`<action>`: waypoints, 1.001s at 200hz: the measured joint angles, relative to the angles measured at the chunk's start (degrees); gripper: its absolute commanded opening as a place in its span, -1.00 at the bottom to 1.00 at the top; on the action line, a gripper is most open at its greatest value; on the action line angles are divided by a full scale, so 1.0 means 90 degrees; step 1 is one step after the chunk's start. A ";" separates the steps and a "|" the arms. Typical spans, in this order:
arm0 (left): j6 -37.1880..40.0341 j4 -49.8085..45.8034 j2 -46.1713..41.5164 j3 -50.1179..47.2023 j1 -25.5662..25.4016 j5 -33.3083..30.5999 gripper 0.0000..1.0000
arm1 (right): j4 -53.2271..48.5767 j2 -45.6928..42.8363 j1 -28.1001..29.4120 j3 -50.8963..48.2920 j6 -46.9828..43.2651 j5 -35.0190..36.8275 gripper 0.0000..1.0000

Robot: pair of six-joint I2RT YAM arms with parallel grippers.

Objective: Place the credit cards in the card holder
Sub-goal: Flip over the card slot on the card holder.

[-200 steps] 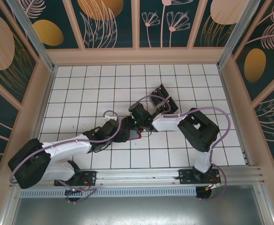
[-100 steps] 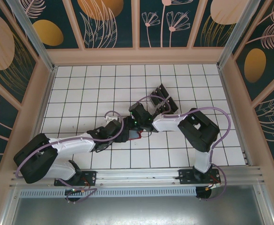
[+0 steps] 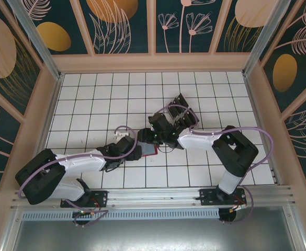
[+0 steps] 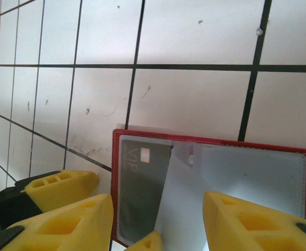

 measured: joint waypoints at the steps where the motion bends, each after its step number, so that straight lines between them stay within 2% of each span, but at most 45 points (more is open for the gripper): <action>1: 0.0000 0.0000 0.0000 0.0000 0.0000 -0.0002 0.97 | -0.0005 0.0000 0.0000 -0.0010 0.0005 0.0002 -0.02; 104: -0.0029 -0.0068 -0.0270 -0.0100 0.0000 -0.0078 0.97 | 0.0248 0.0277 0.0100 -0.0177 0.0155 -0.0134 -0.02; 171: -0.0311 -0.0920 -0.2256 -0.0245 -0.0002 -0.0610 0.97 | 0.0262 0.0610 0.0262 0.0644 0.0172 -0.0143 -0.02; 200: -0.0505 -0.1183 -0.2667 -0.0282 -0.0019 -0.0794 0.97 | 0.0267 0.1015 0.0313 0.1022 0.0182 -0.0221 -0.02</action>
